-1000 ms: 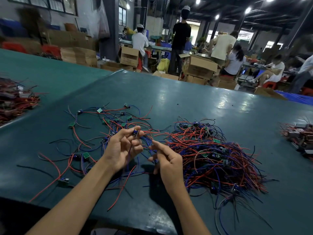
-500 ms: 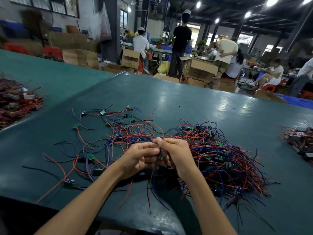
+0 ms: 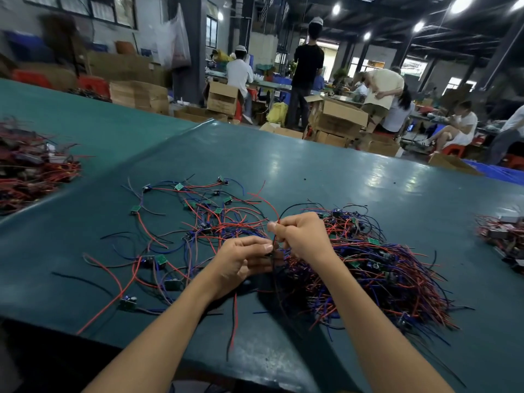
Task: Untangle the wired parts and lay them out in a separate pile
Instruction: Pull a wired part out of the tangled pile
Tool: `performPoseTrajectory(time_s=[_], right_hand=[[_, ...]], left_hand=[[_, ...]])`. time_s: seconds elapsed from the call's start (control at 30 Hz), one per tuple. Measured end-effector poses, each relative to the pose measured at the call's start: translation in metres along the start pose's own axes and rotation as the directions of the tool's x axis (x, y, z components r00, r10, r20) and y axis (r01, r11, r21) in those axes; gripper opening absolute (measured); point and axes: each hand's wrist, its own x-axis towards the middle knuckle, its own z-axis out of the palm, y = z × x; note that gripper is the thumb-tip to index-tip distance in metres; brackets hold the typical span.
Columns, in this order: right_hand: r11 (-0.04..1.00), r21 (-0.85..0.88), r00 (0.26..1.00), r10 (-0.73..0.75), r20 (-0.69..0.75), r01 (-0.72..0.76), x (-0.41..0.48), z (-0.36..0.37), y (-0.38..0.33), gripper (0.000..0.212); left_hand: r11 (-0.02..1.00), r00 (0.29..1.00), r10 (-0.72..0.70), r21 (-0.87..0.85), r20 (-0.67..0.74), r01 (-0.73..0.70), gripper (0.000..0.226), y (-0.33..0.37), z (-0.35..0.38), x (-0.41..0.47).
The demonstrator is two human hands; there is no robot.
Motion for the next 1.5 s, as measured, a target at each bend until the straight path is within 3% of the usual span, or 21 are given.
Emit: performPoseTrajectory(time_s=[0.23,0.53,0.73,0.8,0.97,1.03,1.17,1.23,1.3,1.37,1.5], right_hand=[[0.991,-0.120,0.995,-0.064,-0.077,0.055,0.025,-0.016,-0.023,0.044],[0.954,-0.259,0.987,-0.161,-0.015,0.152,0.046,-0.018,-0.023,0.037],[0.996,-0.086,1.000,0.011,-0.017,-0.013,0.050,-0.018,-0.016,0.034],[0.991,0.045,0.992,0.124,0.006,-0.124,0.051,-0.019,-0.018,0.031],[0.770,0.469,0.902,0.360,0.240,-0.432,0.058,-0.024,-0.028,0.024],[0.706,0.513,0.873,0.382,0.304,-0.488,0.063,-0.027,-0.032,0.024],[0.729,0.492,0.880,0.395,0.264,-0.475,0.069,-0.025,-0.040,0.023],[0.868,0.359,0.938,0.336,0.087,-0.344,0.069,-0.024,-0.041,0.024],[0.991,-0.052,0.990,0.116,-0.083,-0.120,0.068,-0.025,-0.039,0.028],[0.932,-0.351,0.989,-0.123,-0.081,0.087,0.067,-0.024,-0.035,0.035],[0.802,-0.512,0.934,-0.357,-0.002,0.306,0.068,-0.024,-0.028,0.048]], left_hand=[[0.999,0.998,0.054,-0.010,0.037,-0.054,0.020,0.001,-0.003,-0.003],[0.998,0.997,0.063,-0.025,0.040,-0.062,0.016,0.003,-0.004,-0.004],[0.998,0.998,0.054,-0.041,0.042,-0.052,0.019,0.003,-0.005,-0.002],[0.998,0.998,0.046,-0.033,0.053,-0.045,0.019,0.003,-0.004,-0.003],[0.998,0.997,0.059,-0.001,0.054,-0.059,0.014,0.002,-0.001,-0.004],[0.997,0.996,0.070,0.020,0.061,-0.071,0.015,0.001,0.000,-0.004],[0.996,0.995,0.072,0.043,0.064,-0.075,0.016,0.000,-0.001,-0.004],[0.996,0.995,0.069,0.056,0.077,-0.073,0.017,-0.001,-0.001,-0.004],[0.996,0.995,0.062,0.065,0.081,-0.068,0.018,0.000,-0.002,-0.005],[0.996,0.995,0.057,0.070,0.085,-0.063,0.018,0.000,-0.002,-0.005],[0.998,0.994,0.048,0.029,0.094,-0.051,0.017,0.001,-0.002,-0.005]])
